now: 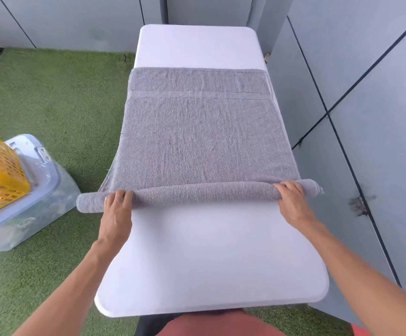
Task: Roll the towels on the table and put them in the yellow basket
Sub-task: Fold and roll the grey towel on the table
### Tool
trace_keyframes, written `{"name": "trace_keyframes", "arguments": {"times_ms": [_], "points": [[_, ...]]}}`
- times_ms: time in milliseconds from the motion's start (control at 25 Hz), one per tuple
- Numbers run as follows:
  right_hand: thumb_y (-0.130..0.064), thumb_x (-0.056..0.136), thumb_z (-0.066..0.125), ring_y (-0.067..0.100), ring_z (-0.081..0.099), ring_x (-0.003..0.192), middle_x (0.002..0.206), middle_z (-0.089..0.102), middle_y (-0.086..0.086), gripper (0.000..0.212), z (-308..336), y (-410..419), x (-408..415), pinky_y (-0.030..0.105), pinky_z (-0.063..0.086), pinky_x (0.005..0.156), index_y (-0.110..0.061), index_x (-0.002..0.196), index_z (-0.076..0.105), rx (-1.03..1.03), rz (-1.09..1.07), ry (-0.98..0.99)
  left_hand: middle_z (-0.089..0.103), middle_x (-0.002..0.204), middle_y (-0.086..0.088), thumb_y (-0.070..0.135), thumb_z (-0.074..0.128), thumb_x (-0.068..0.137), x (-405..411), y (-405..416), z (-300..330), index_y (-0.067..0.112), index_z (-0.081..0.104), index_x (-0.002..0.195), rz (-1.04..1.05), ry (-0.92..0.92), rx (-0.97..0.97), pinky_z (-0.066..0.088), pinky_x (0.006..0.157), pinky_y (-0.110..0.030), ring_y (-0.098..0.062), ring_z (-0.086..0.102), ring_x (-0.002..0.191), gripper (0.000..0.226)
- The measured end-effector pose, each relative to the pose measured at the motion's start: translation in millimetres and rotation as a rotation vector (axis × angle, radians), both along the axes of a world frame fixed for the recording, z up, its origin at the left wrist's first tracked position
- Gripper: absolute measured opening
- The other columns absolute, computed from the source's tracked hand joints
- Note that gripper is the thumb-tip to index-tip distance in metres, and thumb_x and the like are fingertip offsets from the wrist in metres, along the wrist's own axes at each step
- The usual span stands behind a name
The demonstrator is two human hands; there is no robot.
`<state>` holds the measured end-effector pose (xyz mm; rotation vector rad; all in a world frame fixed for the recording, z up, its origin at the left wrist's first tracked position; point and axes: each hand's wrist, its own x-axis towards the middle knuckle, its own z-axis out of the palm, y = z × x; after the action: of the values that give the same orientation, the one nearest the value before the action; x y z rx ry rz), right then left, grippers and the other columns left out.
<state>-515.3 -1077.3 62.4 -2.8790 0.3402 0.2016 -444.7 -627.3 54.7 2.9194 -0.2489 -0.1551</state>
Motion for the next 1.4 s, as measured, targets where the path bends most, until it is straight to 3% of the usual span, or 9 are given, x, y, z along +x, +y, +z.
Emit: {"name": "trace_keyframes", "arguments": {"times_ms": [320,400,520,600,800,920,1200,1320,1400], "points": [[-0.001,0.087,0.047,0.026,0.052,0.115,0.120,0.050,0.000,0.051,29,-13,-13,0.028,0.038,0.086,-0.020,0.135,0.049,0.253,-0.068,0.339,0.063,0.118,-0.017,-0.007,0.048,0.082,6,21,12,0.004,0.054,0.129,0.042,0.329,-0.119,0.042,0.091,-0.041,-0.035,0.056,0.109,0.049],[0.002,0.083,0.054,0.024,0.053,0.111,0.119,0.048,-0.002,0.049,28,-9,-9,0.027,0.038,0.087,-0.025,0.124,0.055,0.351,-0.161,0.119,0.062,0.112,-0.018,-0.007,0.052,0.080,9,22,15,0.003,0.054,0.121,0.140,0.292,-0.229,0.042,0.086,-0.041,-0.037,0.056,0.103,0.042],[-0.004,0.081,0.065,0.027,0.047,0.108,0.111,0.055,0.002,0.025,17,6,-13,0.039,0.030,0.091,-0.025,0.094,0.069,-0.014,-0.180,-0.240,0.055,0.105,-0.015,-0.005,0.062,0.077,-3,15,19,0.009,0.064,0.098,0.183,-0.018,-0.139,0.039,0.082,-0.045,-0.036,0.049,0.095,0.026],[-0.022,0.085,0.061,0.027,0.046,0.105,0.113,0.057,0.002,0.017,8,16,-26,0.042,0.029,0.087,-0.024,0.099,0.071,-0.217,-0.130,-0.278,0.056,0.104,-0.011,0.001,0.066,0.080,-21,11,17,0.013,0.066,0.096,0.146,-0.165,-0.028,0.039,0.080,-0.046,-0.034,0.047,0.093,0.020],[-0.018,0.074,0.075,0.034,0.042,0.120,0.125,0.049,0.011,0.060,-8,16,-24,0.048,0.036,0.103,-0.005,0.128,0.052,-0.112,0.014,-0.111,0.045,0.130,-0.019,-0.005,0.066,0.073,-36,10,-11,-0.002,0.046,0.131,-0.037,-0.072,0.045,0.037,0.102,-0.056,-0.042,0.040,0.122,0.061],[-0.001,0.074,0.069,0.036,0.046,0.116,0.117,0.054,0.010,0.051,-3,6,4,0.044,0.034,0.104,-0.005,0.123,0.055,-0.019,0.011,-0.026,0.052,0.115,-0.020,-0.018,0.057,0.067,-10,5,-6,-0.002,0.052,0.120,-0.002,0.011,0.019,0.038,0.095,-0.055,-0.041,0.046,0.109,0.055],[-0.008,0.091,0.050,0.028,0.040,0.129,0.129,0.049,0.008,0.045,22,-12,3,0.035,0.030,0.105,-0.012,0.135,0.047,0.054,0.092,0.380,0.059,0.117,-0.013,-0.009,0.047,0.080,15,30,6,0.007,0.056,0.123,-0.031,0.304,-0.058,0.044,0.093,-0.042,-0.034,0.055,0.108,0.046],[-0.005,0.087,0.058,0.031,0.041,0.129,0.132,0.048,0.010,0.044,23,-9,14,0.038,0.031,0.107,-0.018,0.129,0.052,0.237,-0.050,0.154,0.050,0.114,-0.015,-0.014,0.048,0.079,21,27,11,0.008,0.054,0.117,0.081,0.192,-0.199,0.044,0.085,-0.043,-0.036,0.050,0.102,0.045],[-0.004,0.084,0.062,0.032,0.044,0.121,0.123,0.052,0.010,0.033,20,2,9,0.042,0.031,0.102,-0.021,0.112,0.064,0.127,-0.114,-0.099,0.050,0.108,-0.014,-0.011,0.055,0.081,11,20,15,0.009,0.061,0.107,0.101,-0.054,-0.087,0.041,0.077,-0.044,-0.035,0.045,0.093,0.033]]}}
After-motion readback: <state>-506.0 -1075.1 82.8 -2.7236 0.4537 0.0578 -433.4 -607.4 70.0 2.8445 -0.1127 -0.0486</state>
